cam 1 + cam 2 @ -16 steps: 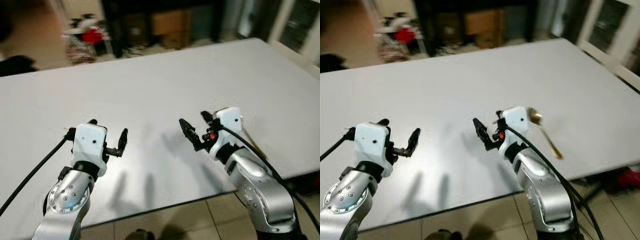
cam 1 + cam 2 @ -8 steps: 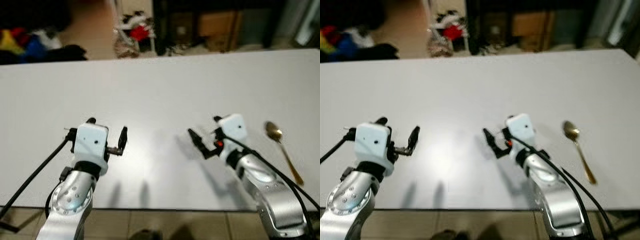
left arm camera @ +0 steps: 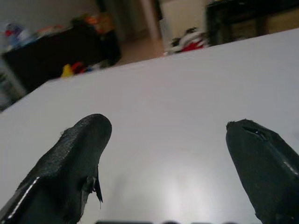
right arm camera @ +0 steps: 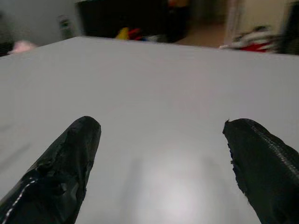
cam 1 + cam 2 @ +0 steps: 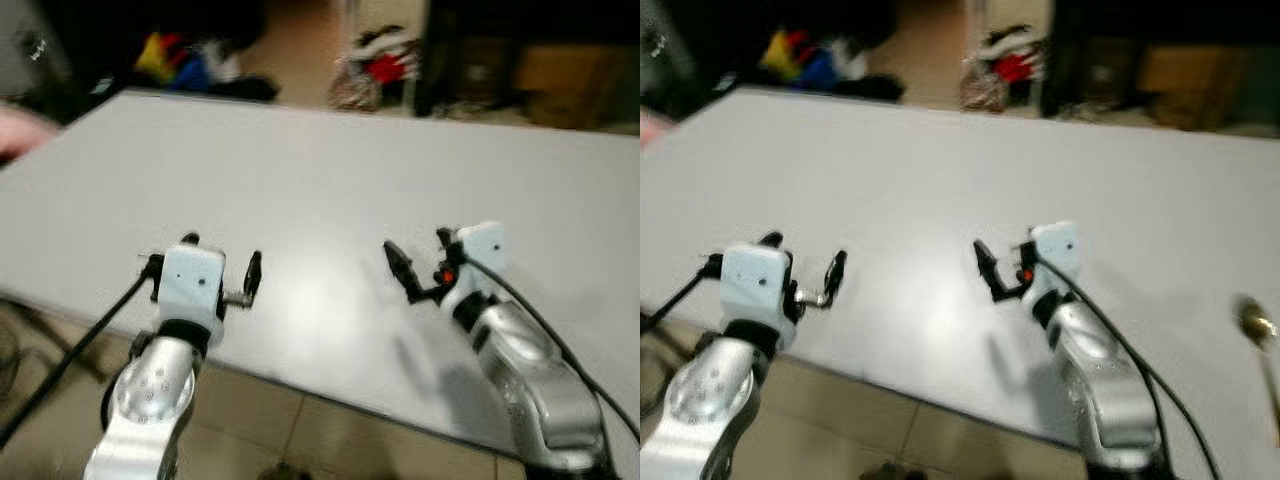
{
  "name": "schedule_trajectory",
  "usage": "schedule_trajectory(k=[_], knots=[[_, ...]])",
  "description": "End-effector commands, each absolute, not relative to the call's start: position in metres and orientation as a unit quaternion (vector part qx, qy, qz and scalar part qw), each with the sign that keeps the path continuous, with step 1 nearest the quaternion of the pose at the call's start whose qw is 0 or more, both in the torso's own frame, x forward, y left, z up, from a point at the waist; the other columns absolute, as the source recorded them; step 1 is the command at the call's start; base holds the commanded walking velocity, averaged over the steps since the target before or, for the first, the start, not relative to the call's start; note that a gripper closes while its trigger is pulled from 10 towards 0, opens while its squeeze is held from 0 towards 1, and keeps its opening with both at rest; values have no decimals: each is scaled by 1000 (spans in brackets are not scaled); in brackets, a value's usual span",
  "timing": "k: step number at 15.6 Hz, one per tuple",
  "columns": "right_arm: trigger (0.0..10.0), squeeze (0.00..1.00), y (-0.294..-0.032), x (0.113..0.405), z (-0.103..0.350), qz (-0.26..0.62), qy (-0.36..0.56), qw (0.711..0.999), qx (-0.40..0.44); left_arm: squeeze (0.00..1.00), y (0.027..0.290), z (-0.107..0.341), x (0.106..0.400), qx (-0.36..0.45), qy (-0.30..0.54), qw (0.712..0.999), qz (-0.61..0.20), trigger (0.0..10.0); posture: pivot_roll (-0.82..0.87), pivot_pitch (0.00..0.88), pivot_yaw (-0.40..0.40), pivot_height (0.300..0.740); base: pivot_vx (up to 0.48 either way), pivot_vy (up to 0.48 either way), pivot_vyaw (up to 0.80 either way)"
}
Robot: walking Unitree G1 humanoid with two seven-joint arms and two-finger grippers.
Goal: Setting the table
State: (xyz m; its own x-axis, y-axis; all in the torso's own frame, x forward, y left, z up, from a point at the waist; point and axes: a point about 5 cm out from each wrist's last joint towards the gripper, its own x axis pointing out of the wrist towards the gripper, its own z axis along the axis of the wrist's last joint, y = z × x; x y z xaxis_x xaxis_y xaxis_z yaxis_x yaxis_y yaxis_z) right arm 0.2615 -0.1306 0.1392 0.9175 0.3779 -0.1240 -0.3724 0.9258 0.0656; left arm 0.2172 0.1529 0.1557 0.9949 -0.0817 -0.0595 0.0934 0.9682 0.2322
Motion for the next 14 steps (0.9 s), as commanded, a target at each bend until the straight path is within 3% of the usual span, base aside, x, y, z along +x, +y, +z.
schedule_trajectory(k=[1, 9, 10, 11, 12, 14], knots=[[10000, 1000, -124, 259, 139, 226, 70, 971, 28, 0, 153, 153, 217, 124, 31, 991, -41, 10000, -54, 0, 77, 740, 0, 0, 800], [10000, 992, -116, 263, 145, 259, 63, 964, 27, 0, 159, 154, 216, 131, 31, 991, -28, 10000, -36, 0, 63, 740, 0, 0, 800], [10000, 761, -116, 263, 146, 261, 61, 963, 24, 0, 158, 153, 216, 130, 32, 991, -28, 10000, -37, 0, 63, 740, 0, 0, 800], [10000, 612, -117, 264, 146, 259, 59, 964, 16, 0, 158, 152, 215, 130, 33, 991, -28, 10000, -34, 0, 57, 740, 0, 0, 800], [10000, 545, -117, 264, 146, 262, 60, 963, 18, 0, 158, 153, 215, 129, 33, 991, -26, 10000, -32, 0, 53, 740, 0, 0, 800], [10000, 545, -117, 265, 145, 266, 63, 962, 22, 0, 160, 152, 213, 129, 35, 991, -19, 10000, -25, 0, 42, 740, 0, 0, 800]])
